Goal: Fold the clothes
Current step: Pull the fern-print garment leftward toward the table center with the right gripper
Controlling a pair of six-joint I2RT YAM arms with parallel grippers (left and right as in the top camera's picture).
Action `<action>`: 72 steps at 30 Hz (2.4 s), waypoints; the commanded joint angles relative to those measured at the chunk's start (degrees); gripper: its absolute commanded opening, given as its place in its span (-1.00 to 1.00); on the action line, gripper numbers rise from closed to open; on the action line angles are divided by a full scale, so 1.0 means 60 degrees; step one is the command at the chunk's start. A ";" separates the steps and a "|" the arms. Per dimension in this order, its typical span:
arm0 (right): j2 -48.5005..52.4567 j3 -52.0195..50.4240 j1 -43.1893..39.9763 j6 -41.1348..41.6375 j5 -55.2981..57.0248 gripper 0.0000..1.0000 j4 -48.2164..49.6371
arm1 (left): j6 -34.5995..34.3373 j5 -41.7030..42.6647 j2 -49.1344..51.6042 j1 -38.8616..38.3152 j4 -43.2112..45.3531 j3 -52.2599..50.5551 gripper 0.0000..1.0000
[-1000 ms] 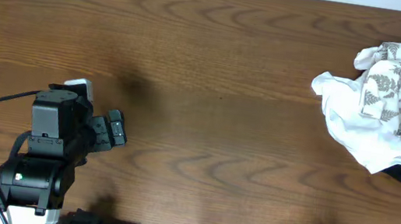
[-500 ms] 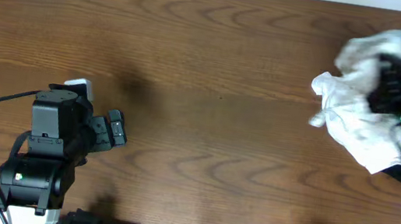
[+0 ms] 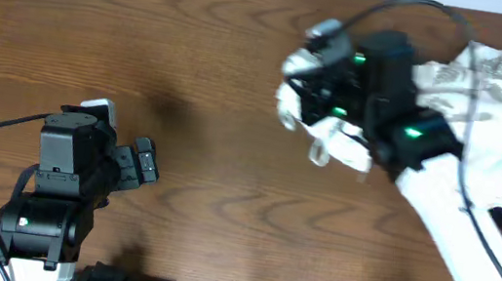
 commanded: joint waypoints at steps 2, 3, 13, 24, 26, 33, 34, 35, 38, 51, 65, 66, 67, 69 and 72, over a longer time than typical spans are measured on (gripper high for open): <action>0.0313 0.0098 0.0743 0.0248 -0.0182 -0.98 0.1013 | -0.0102 -0.0007 0.0004 -0.0011 -0.0033 0.0229 0.96; 0.0401 0.0098 0.0900 0.0120 -0.0186 -0.97 0.1045 | -0.0102 -0.0007 0.0004 -0.0011 -0.0033 0.0229 0.96; 0.0936 0.0095 0.2488 -0.1734 0.0047 -0.97 -0.2200 | -0.0098 -0.0007 0.0004 -0.0011 -0.0029 0.0229 0.96; 0.0994 0.0095 0.2951 -0.2663 0.2266 -0.97 -0.2339 | -0.0098 -0.0007 0.0004 -0.0011 -0.0025 0.0229 0.96; 0.1093 0.0095 0.2951 -0.2812 0.2918 -0.98 -0.1694 | -0.0098 -0.0011 0.0004 -0.0011 -0.0029 0.0229 0.96; 0.1883 0.0095 0.2951 -0.3297 0.2845 -0.50 0.0069 | -0.0098 -0.0011 0.0004 -0.0011 -0.0033 0.0226 0.96; 0.1971 0.0095 0.2951 -0.3297 0.2849 -0.03 0.0069 | -0.0098 -0.0011 0.0004 -0.0011 -0.0033 0.0226 0.96; 0.2022 0.0095 0.2951 -0.3293 0.2852 0.00 0.0000 | -0.0098 -0.0011 0.0004 -0.0011 -0.0033 0.0226 0.96; 0.1996 0.0098 0.2929 -0.3220 0.2994 0.22 -0.0193 | -0.0098 -0.0011 0.0004 -0.0011 -0.0033 0.0215 0.96; 0.0208 0.0080 0.1035 0.1424 0.5854 0.72 -0.2754 | -0.0095 -0.0011 0.0007 -0.0011 -0.0022 0.0175 0.96; 0.1300 -0.2328 -0.0943 0.2208 0.1537 0.31 -0.2484 | -0.0098 -0.0007 0.0375 -0.0011 -0.0029 0.0175 0.96; 0.1359 -0.2441 -0.0874 0.2208 0.1293 0.33 -0.2364 | -0.0098 -0.0007 0.0404 -0.0011 -0.0029 0.0175 0.96; 0.1417 -0.2557 -0.0790 0.2211 0.1020 0.34 -0.2240 | -0.0098 -0.0007 0.0444 -0.0011 -0.0025 0.0175 0.96; 0.1552 -0.2725 -0.0623 0.2226 0.0729 0.35 -0.2178 | -0.0098 -0.0007 0.0521 -0.0011 -0.0025 0.0175 0.96; 0.1756 -0.3013 -0.0393 0.2539 0.0976 0.35 -0.2000 | -0.0098 -0.0007 0.0634 -0.0011 -0.0029 0.0175 0.96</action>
